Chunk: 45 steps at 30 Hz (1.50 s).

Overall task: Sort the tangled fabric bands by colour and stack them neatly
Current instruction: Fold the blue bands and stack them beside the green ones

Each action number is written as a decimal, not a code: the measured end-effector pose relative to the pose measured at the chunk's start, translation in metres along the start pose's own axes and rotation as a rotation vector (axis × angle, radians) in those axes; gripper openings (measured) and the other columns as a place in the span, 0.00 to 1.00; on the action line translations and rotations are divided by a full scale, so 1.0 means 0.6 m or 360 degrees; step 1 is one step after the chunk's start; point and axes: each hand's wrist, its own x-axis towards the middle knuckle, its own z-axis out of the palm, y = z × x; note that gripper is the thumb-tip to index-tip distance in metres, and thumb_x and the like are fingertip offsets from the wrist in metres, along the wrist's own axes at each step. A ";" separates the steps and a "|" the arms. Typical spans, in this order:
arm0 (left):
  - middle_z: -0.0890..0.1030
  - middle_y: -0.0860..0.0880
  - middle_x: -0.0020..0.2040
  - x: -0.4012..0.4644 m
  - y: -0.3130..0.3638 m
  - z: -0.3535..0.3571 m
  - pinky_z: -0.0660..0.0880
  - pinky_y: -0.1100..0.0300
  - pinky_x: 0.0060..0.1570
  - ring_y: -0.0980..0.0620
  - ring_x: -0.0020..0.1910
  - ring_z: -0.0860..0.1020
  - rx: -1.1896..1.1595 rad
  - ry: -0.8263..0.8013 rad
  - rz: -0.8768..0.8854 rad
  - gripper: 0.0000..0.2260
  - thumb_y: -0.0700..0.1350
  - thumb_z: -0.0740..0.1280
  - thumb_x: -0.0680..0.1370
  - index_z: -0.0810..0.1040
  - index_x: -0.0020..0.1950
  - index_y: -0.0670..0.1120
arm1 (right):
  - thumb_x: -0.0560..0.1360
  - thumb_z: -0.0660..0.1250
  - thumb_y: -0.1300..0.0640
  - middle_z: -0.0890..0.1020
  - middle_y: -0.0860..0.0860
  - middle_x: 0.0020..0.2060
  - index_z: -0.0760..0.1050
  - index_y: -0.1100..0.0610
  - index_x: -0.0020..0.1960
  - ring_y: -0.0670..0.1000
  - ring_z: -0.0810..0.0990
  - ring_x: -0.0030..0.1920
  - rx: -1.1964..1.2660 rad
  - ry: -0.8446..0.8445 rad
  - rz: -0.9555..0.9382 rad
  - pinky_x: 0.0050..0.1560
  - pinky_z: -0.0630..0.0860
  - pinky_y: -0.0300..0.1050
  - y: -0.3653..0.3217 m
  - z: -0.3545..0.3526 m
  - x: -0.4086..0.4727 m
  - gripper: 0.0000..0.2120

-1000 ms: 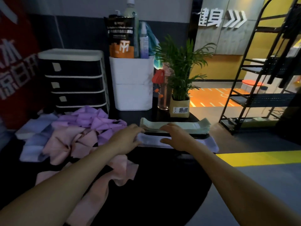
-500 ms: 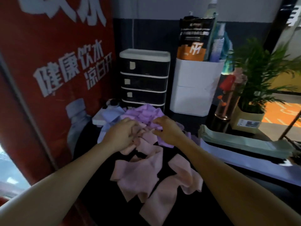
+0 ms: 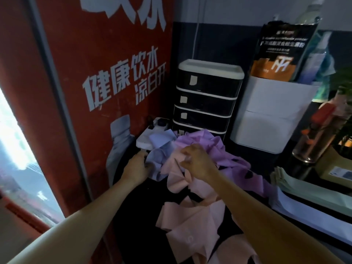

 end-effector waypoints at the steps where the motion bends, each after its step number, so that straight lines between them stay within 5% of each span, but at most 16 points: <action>1: 0.79 0.42 0.53 0.001 0.000 0.000 0.73 0.54 0.51 0.42 0.53 0.77 -0.0026 -0.0011 0.0001 0.11 0.40 0.67 0.74 0.75 0.56 0.43 | 0.72 0.69 0.60 0.73 0.57 0.55 0.76 0.60 0.58 0.58 0.76 0.52 0.0002 0.0005 0.0000 0.51 0.72 0.45 0.002 0.000 0.000 0.15; 4: 0.78 0.46 0.42 0.002 0.010 -0.005 0.70 0.57 0.42 0.43 0.44 0.78 -0.0081 0.0053 0.0100 0.03 0.40 0.67 0.74 0.75 0.46 0.45 | 0.72 0.68 0.60 0.77 0.57 0.53 0.76 0.61 0.55 0.57 0.76 0.52 -0.0010 0.0028 -0.0043 0.46 0.66 0.38 0.004 -0.009 -0.003 0.12; 9: 0.75 0.50 0.45 -0.002 0.068 -0.038 0.67 0.62 0.42 0.52 0.46 0.73 -0.0233 0.0103 0.0368 0.07 0.41 0.67 0.77 0.76 0.54 0.41 | 0.75 0.66 0.61 0.76 0.54 0.58 0.73 0.63 0.63 0.51 0.74 0.57 0.0133 0.0070 -0.0161 0.45 0.61 0.30 -0.015 -0.044 -0.012 0.17; 12: 0.76 0.52 0.45 -0.008 0.116 -0.065 0.68 0.72 0.39 0.57 0.43 0.73 -0.0347 0.0045 0.0526 0.09 0.42 0.67 0.77 0.76 0.56 0.43 | 0.74 0.69 0.59 0.79 0.53 0.52 0.76 0.63 0.56 0.52 0.77 0.52 0.0290 0.0074 -0.0235 0.46 0.68 0.38 -0.038 -0.072 -0.015 0.13; 16: 0.77 0.54 0.45 -0.004 0.186 -0.099 0.72 0.60 0.46 0.55 0.45 0.75 -0.0501 0.0049 0.0667 0.08 0.43 0.68 0.76 0.75 0.54 0.47 | 0.72 0.71 0.58 0.81 0.58 0.47 0.77 0.62 0.54 0.51 0.78 0.46 0.0495 0.0258 -0.0225 0.48 0.73 0.42 -0.070 -0.126 -0.009 0.12; 19: 0.78 0.47 0.43 -0.008 0.237 -0.124 0.73 0.58 0.43 0.49 0.43 0.75 -0.0539 0.0127 0.0808 0.10 0.43 0.69 0.75 0.77 0.55 0.43 | 0.74 0.69 0.59 0.82 0.61 0.41 0.78 0.64 0.46 0.53 0.77 0.39 0.0608 0.0475 -0.0269 0.44 0.75 0.47 -0.088 -0.175 -0.010 0.07; 22: 0.81 0.42 0.49 -0.020 0.276 -0.141 0.76 0.54 0.49 0.44 0.49 0.79 -0.0661 0.0132 0.0900 0.09 0.43 0.68 0.75 0.78 0.54 0.42 | 0.75 0.67 0.59 0.79 0.54 0.34 0.77 0.64 0.42 0.47 0.73 0.33 0.0564 0.0630 -0.0355 0.35 0.69 0.37 -0.102 -0.223 -0.026 0.08; 26: 0.80 0.43 0.49 -0.032 0.308 -0.146 0.76 0.61 0.50 0.47 0.49 0.79 -0.0681 0.0200 0.0977 0.08 0.42 0.67 0.76 0.77 0.53 0.41 | 0.76 0.66 0.59 0.82 0.56 0.39 0.80 0.63 0.46 0.53 0.80 0.40 0.0533 0.0759 -0.0374 0.40 0.73 0.38 -0.105 -0.263 -0.050 0.07; 28: 0.78 0.47 0.44 -0.041 0.322 -0.143 0.73 0.71 0.41 0.53 0.42 0.76 -0.0756 0.0304 0.0990 0.04 0.40 0.69 0.75 0.75 0.47 0.46 | 0.76 0.66 0.58 0.82 0.54 0.38 0.80 0.61 0.47 0.50 0.79 0.39 0.0536 0.0828 -0.0334 0.39 0.73 0.36 -0.100 -0.280 -0.058 0.07; 31: 0.74 0.53 0.40 -0.060 0.345 -0.138 0.71 0.74 0.40 0.61 0.38 0.73 -0.0824 0.0426 0.1083 0.11 0.38 0.71 0.73 0.71 0.42 0.52 | 0.76 0.66 0.58 0.79 0.46 0.34 0.80 0.60 0.46 0.44 0.77 0.36 0.0646 0.0953 -0.0219 0.39 0.73 0.33 -0.094 -0.312 -0.069 0.06; 36: 0.79 0.55 0.45 -0.087 0.385 -0.121 0.75 0.67 0.46 0.63 0.43 0.77 -0.0877 0.0085 0.1208 0.04 0.44 0.63 0.79 0.75 0.47 0.52 | 0.74 0.68 0.62 0.78 0.43 0.35 0.79 0.58 0.45 0.41 0.77 0.36 0.0703 0.0955 -0.0303 0.40 0.74 0.33 -0.091 -0.338 -0.099 0.02; 40: 0.80 0.48 0.48 -0.099 0.404 -0.107 0.77 0.61 0.52 0.54 0.51 0.79 -0.1187 -0.0153 0.0990 0.09 0.51 0.59 0.80 0.74 0.48 0.47 | 0.73 0.67 0.68 0.78 0.43 0.42 0.79 0.61 0.55 0.35 0.78 0.40 0.0704 0.0758 -0.0443 0.45 0.74 0.28 -0.084 -0.338 -0.127 0.11; 45: 0.78 0.45 0.44 -0.097 0.421 -0.118 0.76 0.54 0.52 0.51 0.45 0.78 -0.1366 -0.0291 0.0791 0.05 0.42 0.60 0.80 0.74 0.46 0.44 | 0.75 0.65 0.67 0.78 0.48 0.49 0.78 0.60 0.58 0.36 0.77 0.46 0.0646 0.0621 -0.0491 0.50 0.72 0.25 -0.068 -0.356 -0.148 0.12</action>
